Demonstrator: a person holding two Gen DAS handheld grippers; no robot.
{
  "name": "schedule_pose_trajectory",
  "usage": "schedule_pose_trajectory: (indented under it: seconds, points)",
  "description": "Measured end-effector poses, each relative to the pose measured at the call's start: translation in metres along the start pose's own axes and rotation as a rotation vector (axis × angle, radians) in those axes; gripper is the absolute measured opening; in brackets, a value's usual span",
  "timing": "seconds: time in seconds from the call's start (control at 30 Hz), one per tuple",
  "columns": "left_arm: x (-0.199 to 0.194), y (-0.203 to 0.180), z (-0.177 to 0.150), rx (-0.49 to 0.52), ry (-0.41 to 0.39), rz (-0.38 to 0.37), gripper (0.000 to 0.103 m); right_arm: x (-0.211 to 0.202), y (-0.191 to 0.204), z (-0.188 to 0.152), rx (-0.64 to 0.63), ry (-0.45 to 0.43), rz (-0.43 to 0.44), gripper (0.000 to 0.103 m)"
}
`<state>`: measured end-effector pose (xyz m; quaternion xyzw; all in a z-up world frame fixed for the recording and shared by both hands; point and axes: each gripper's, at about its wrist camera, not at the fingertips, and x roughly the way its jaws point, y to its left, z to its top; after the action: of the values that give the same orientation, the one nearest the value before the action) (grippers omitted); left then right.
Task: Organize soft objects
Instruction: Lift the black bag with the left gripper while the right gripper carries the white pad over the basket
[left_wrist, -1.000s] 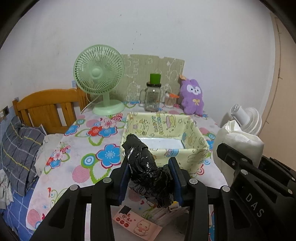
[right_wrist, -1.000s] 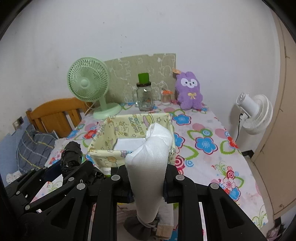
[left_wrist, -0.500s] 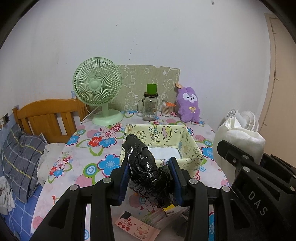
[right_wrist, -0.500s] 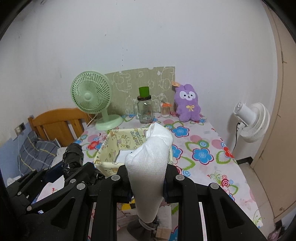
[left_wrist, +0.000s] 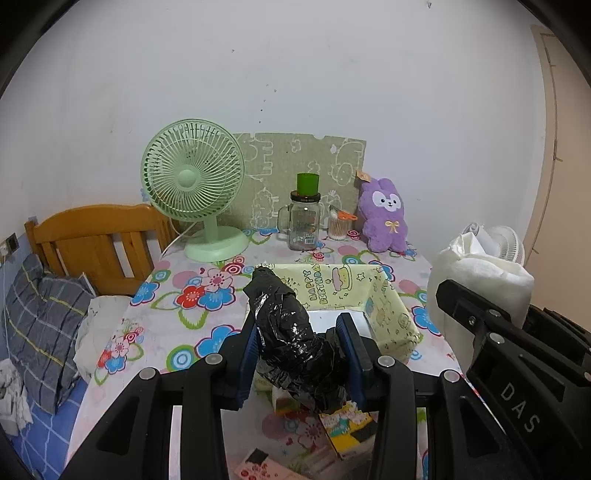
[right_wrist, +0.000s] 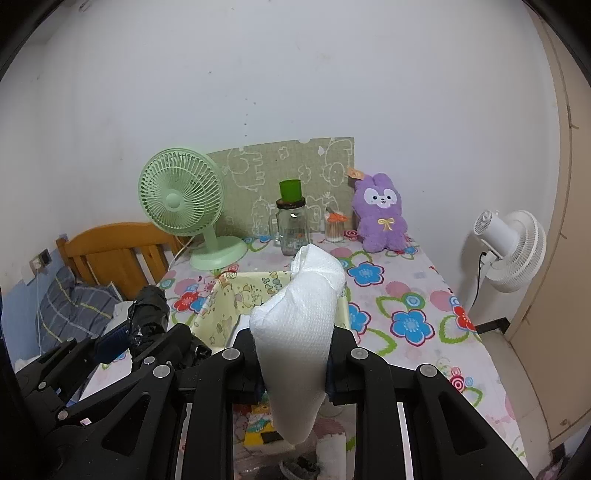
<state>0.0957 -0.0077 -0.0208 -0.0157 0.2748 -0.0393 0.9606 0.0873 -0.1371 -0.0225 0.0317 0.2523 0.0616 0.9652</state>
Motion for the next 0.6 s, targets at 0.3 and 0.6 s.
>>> schedule_pose_trajectory:
  seconds: [0.3, 0.6]
  points:
    - [0.025, -0.002, 0.009, 0.011, 0.029, -0.011, 0.041, 0.028, 0.005, 0.013, -0.015, 0.011, 0.022, 0.026]
    - [0.057, -0.001, 0.023, 0.005, 0.051, -0.007, 0.041, 0.063, 0.010, 0.025, -0.024, 0.028, 0.042, 0.027]
